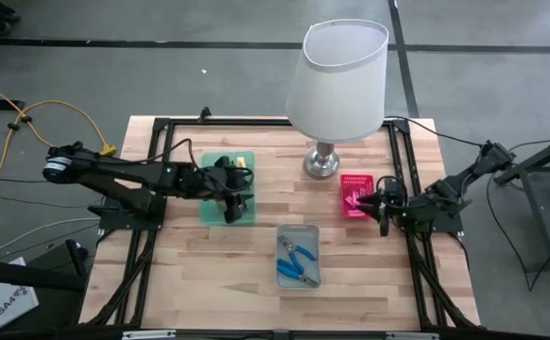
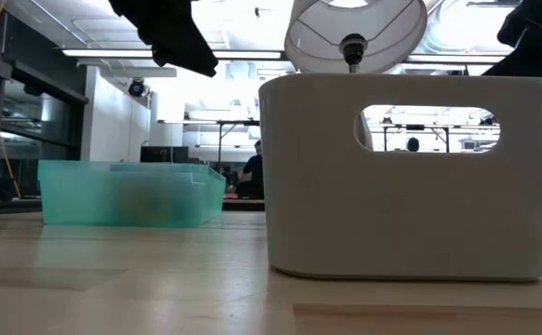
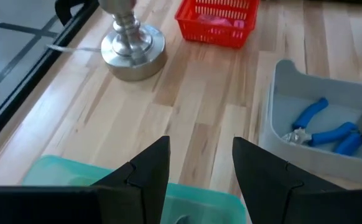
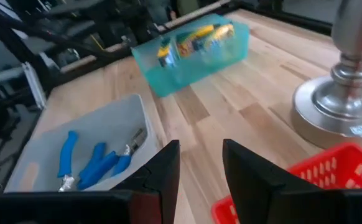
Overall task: Pick & Place School Supplies
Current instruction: Return to Home Position
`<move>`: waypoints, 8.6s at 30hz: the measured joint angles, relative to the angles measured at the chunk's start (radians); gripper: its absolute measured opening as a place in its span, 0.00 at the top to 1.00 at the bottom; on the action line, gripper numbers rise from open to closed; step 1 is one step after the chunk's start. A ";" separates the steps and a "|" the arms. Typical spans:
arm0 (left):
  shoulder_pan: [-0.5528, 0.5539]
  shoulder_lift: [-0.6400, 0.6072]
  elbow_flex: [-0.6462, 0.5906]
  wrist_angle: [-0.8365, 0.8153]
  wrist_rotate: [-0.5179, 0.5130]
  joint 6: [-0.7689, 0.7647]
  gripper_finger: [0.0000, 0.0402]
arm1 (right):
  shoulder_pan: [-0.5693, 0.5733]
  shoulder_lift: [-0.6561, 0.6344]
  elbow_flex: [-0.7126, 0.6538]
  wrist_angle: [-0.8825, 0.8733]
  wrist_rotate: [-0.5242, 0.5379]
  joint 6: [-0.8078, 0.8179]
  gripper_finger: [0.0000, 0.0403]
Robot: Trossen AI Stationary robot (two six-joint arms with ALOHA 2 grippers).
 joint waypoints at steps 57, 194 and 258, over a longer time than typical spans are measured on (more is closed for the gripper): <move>-0.045 0.000 0.000 0.030 0.007 0.008 0.58 | -0.607 -0.148 -0.256 0.372 -0.708 -0.289 0.72; 0.342 -0.936 -0.924 0.404 0.323 0.061 0.58 | -0.606 -0.087 -0.257 0.387 -0.703 -0.285 0.72; 0.341 -0.936 -0.922 0.423 0.319 0.062 0.58 | -0.606 -0.087 -0.258 0.387 -0.703 -0.285 0.72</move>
